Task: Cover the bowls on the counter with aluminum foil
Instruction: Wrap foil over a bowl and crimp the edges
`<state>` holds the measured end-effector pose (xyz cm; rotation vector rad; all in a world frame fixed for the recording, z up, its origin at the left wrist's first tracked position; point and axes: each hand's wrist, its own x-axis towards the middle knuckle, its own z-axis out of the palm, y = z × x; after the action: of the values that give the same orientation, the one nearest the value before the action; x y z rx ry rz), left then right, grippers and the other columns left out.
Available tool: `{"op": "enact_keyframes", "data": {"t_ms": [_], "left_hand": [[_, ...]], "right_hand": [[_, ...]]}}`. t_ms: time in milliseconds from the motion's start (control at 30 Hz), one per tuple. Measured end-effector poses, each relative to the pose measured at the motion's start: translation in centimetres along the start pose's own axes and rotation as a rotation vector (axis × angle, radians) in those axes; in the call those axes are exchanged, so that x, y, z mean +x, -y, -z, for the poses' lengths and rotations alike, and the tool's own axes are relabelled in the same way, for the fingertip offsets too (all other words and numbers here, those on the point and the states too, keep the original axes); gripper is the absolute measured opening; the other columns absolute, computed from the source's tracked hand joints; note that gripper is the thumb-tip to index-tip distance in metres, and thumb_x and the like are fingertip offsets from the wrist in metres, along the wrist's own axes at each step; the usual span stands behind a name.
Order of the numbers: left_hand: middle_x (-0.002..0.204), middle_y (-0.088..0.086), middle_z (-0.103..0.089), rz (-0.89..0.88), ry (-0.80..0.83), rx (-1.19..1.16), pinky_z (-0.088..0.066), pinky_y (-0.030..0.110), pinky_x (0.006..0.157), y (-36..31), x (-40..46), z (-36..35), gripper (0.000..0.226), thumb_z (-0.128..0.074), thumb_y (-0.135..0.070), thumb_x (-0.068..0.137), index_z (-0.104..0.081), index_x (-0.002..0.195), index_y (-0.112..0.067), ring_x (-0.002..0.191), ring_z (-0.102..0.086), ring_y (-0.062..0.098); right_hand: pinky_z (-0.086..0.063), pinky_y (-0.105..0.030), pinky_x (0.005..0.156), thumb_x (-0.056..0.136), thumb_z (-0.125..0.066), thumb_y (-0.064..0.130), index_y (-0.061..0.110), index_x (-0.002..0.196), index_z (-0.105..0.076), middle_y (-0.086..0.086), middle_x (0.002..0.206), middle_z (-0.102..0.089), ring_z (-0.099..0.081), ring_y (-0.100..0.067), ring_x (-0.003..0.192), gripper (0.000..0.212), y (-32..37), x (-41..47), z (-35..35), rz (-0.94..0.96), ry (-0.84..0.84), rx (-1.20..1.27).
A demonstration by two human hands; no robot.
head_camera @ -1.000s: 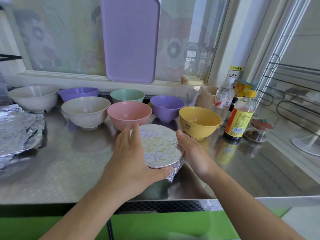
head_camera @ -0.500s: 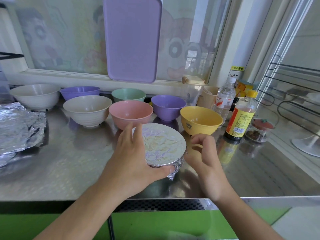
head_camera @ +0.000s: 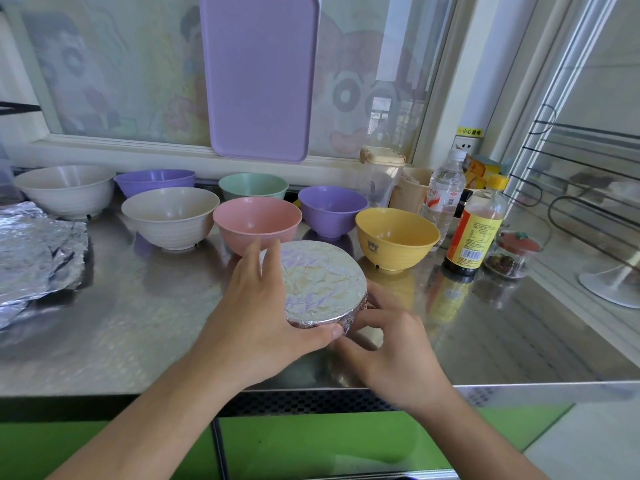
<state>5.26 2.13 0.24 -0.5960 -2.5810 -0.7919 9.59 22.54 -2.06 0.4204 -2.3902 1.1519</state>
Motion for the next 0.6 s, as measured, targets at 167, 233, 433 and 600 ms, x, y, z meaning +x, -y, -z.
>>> {"op": "enact_keyframes", "data": {"t_ms": [167,233,433,600], "left_hand": [[0.151,-0.01,-0.019,-0.012,-0.004,0.01,-0.035,0.026,0.104,0.1,0.0,-0.1,0.12,-0.075,-0.086,0.058,-0.014,0.146,-0.033,0.143,-0.028,0.012],[0.151,-0.01,-0.021,-0.011,-0.013,0.009,-0.037,0.026,0.104,0.1,0.0,-0.1,0.121,-0.076,-0.086,0.058,-0.016,0.147,-0.03,0.142,-0.03,0.012],[0.151,-0.008,-0.024,0.016,-0.003,0.001,-0.046,0.037,0.107,0.2,0.2,-0.2,0.121,-0.076,-0.087,0.055,-0.024,0.146,-0.026,0.14,-0.035,0.017],[0.146,-0.009,-0.027,0.011,0.001,-0.014,-0.047,0.04,0.106,0.3,0.3,0.0,0.116,-0.076,-0.087,0.055,-0.029,0.142,-0.026,0.138,-0.037,0.016]], "right_hand": [[-0.055,-0.014,0.084,0.087,-0.078,-0.002,0.012,0.081,-0.083,0.008,0.139,-0.063,-0.063,-0.002,0.126,0.016,0.2,-0.3,-0.4,-0.001,-0.035,0.075],[-0.056,-0.018,0.08,0.087,-0.077,-0.002,0.009,0.076,-0.08,0.01,0.138,-0.064,-0.065,-0.002,0.122,0.016,0.2,-0.4,-0.6,-0.007,-0.061,0.047],[-0.055,-0.032,0.073,0.084,-0.074,0.001,0.011,0.071,-0.076,0.012,0.133,-0.065,-0.07,-0.004,0.107,0.017,0.1,-0.6,-1.3,0.027,-0.152,0.0],[-0.055,-0.035,0.089,0.086,-0.068,0.027,0.02,0.074,-0.064,0.011,0.137,-0.059,-0.061,-0.009,0.124,0.014,-0.5,-1.1,-1.2,-0.055,-0.12,-0.063]]}}
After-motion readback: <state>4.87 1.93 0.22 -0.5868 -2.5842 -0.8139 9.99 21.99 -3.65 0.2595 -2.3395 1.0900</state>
